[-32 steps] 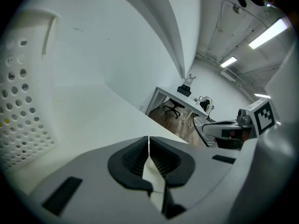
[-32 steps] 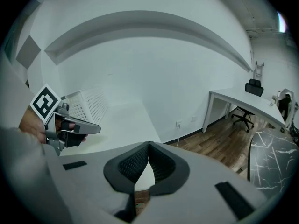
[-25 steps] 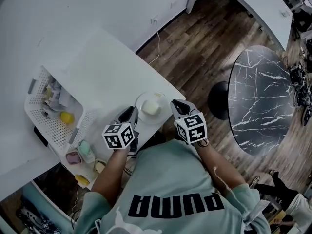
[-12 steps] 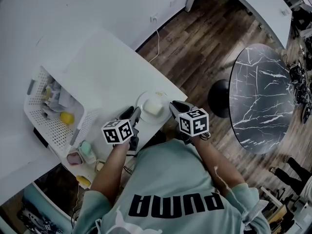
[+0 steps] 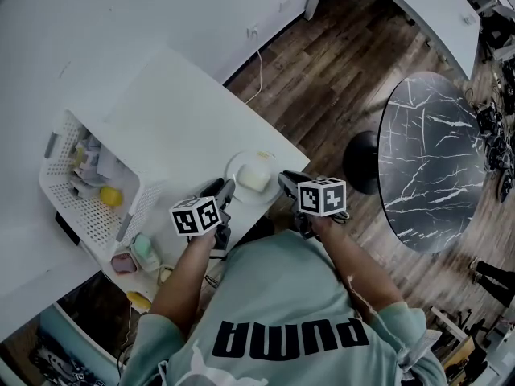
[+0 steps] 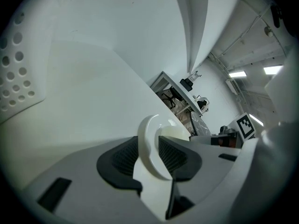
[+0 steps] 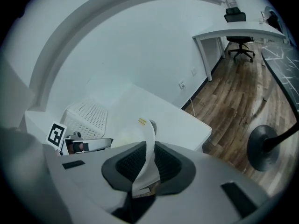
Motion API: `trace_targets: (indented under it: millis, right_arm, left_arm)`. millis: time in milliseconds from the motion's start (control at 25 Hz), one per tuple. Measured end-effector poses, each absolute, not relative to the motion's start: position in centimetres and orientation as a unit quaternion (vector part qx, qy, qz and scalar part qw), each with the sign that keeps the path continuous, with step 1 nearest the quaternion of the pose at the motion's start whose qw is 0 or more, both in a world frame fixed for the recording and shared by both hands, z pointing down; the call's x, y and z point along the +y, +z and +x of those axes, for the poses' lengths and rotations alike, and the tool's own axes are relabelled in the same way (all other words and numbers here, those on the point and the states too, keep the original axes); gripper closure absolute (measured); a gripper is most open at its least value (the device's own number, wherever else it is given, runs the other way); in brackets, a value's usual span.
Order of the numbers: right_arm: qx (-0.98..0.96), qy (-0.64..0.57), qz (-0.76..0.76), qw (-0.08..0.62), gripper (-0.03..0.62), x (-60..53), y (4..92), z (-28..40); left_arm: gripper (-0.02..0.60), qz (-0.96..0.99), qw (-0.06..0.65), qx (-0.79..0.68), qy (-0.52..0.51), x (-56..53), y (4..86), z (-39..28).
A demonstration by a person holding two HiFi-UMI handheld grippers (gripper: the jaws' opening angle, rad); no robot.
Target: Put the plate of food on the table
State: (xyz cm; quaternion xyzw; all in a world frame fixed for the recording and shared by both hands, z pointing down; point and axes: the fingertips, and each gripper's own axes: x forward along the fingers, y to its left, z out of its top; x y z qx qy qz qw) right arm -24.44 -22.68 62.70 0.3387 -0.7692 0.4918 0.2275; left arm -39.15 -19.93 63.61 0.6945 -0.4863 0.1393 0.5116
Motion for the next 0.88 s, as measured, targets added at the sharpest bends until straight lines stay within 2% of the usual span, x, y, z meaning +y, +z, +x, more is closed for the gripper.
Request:
trace_targets:
  millis: [480,560,640,880]
  right_arm:
    - [-0.749,0.538,0.326,0.208,0.553,-22.8,63.5,-25.0]
    - [-0.748,0.540,0.325,0.208,0.553,-22.8,63.5,-25.2]
    - [-0.748,0.538,0.325,0.213,0.553,-22.8,63.5,-25.3]
    - [-0.749,0.534,0.331,0.212,0.554,-22.4,63.1,-25.1]
  left_arm:
    - [0.454,0.687,0.524,-0.485,0.135,-20.7,64.2,-38.5]
    - [0.473,0.680,0.525,-0.495,0.130,-21.0,64.2,-38.8]
    - [0.521,0.673,0.528,-0.502,0.125,-21.2,63.9,-39.3]
    - [0.531,0.668,0.536,-0.504,0.112,-20.6,63.6,-39.3]
